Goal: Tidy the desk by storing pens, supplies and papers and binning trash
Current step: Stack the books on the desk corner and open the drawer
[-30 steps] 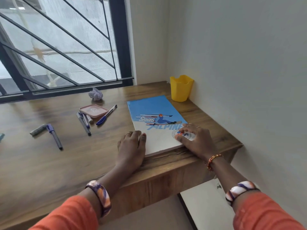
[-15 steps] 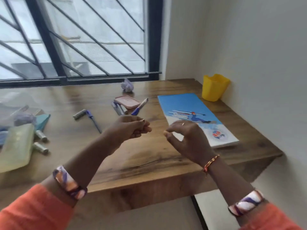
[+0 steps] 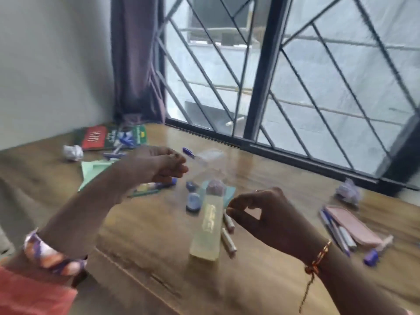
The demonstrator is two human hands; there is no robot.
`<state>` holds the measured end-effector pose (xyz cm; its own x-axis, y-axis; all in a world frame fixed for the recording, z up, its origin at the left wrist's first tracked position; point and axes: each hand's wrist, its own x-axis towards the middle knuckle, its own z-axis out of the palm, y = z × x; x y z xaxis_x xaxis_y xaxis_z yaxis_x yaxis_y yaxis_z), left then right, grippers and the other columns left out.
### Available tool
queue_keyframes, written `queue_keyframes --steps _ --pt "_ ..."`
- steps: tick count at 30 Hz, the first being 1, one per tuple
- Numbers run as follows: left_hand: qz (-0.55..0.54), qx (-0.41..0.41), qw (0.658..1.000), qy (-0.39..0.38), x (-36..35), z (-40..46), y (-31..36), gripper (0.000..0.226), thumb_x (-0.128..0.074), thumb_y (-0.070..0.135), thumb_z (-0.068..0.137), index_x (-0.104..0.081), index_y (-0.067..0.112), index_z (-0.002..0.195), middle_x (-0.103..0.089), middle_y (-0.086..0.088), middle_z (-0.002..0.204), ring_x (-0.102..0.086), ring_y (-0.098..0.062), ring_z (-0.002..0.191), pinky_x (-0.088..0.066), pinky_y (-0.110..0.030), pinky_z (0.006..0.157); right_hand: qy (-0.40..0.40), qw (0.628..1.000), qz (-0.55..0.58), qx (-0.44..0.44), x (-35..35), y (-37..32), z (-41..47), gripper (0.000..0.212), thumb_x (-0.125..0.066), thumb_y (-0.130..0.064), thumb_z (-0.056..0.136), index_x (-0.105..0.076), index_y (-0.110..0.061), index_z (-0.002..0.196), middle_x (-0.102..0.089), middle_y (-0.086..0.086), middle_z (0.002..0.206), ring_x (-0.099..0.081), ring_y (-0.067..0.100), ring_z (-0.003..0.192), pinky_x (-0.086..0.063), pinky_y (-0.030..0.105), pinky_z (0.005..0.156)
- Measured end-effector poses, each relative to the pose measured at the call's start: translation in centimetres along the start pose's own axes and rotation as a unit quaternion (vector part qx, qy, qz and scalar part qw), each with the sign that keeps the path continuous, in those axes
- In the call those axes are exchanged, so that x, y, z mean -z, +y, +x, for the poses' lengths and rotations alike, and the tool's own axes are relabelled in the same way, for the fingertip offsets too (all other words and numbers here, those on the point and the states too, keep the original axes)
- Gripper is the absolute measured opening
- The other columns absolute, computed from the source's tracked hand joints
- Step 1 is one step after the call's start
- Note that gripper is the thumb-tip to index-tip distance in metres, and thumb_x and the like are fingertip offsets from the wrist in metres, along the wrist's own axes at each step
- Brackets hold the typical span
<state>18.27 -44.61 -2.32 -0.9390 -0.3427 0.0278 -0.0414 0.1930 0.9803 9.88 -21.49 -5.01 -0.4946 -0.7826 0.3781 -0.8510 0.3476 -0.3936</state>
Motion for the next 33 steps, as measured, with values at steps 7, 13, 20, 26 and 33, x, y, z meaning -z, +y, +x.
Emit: queue_keyframes --steps 7,13,20,26,33 --pt "0.008 0.062 0.989 0.133 16.3 7.5 -5.9 0.018 -0.049 0.014 0.093 -0.063 0.012 0.083 -0.071 0.007 0.062 -0.063 0.004 0.053 -0.047 -0.008 0.049 -0.11 0.992 0.026 0.062 -8.1 -2.0 15.4 0.012 -0.062 -0.029 0.081 -0.073 -0.026 0.085 -0.073 -0.012 0.077 -0.06 -0.007 0.067 -0.048 0.016 0.067" --pt "0.053 0.1 0.966 0.231 24.9 15.3 -7.8 0.01 -0.056 0.015 0.091 -0.057 0.008 0.083 -0.057 -0.013 0.086 -0.051 -0.015 0.069 -0.048 -0.014 0.054 -0.198 0.978 0.008 0.058 -13.8 -2.7 27.0 0.019 -0.063 -0.028 0.084 -0.07 -0.023 0.101 -0.073 -0.005 0.096 -0.063 0.0 0.077 -0.045 0.007 0.068" --pt "0.121 0.225 0.938 0.233 31.7 23.3 -11.2 0.036 -0.062 0.014 0.086 -0.055 0.002 0.119 -0.062 -0.019 0.111 -0.059 -0.03 0.099 -0.046 -0.031 0.085 -0.181 0.965 0.081 -0.172 -19.7 -0.9 39.5 0.048 -0.054 -0.021 0.092 -0.042 -0.005 0.135 -0.053 0.014 0.133 -0.055 0.025 0.116 -0.043 0.032 0.098" --pt "0.183 0.243 0.924 0.23 32.4 26.8 -13.5 0.028 -0.06 0.02 0.088 -0.058 0.002 0.11 -0.06 -0.014 0.109 -0.053 -0.023 0.087 -0.038 -0.024 0.075 -0.139 0.923 0.118 -0.338 -25.8 1.9 45.7 0.043 -0.043 -0.029 0.096 -0.043 0.003 0.125 -0.051 0.021 0.128 -0.05 0.034 0.116 -0.041 0.041 0.1" --pt "0.048 0.255 0.93 0.26 34.4 27.7 -13.0 0.04 -0.058 0.024 0.09 -0.053 -0.004 0.117 -0.063 -0.019 0.096 -0.061 -0.031 0.083 -0.043 -0.028 0.065 -0.054 0.835 0.314 -0.449 -26.5 4.3 47.0 0.025 -0.063 -0.012 0.082 -0.054 0.005 0.099 -0.059 0.019 0.085 -0.057 0.024 0.073 -0.048 0.03 0.062"
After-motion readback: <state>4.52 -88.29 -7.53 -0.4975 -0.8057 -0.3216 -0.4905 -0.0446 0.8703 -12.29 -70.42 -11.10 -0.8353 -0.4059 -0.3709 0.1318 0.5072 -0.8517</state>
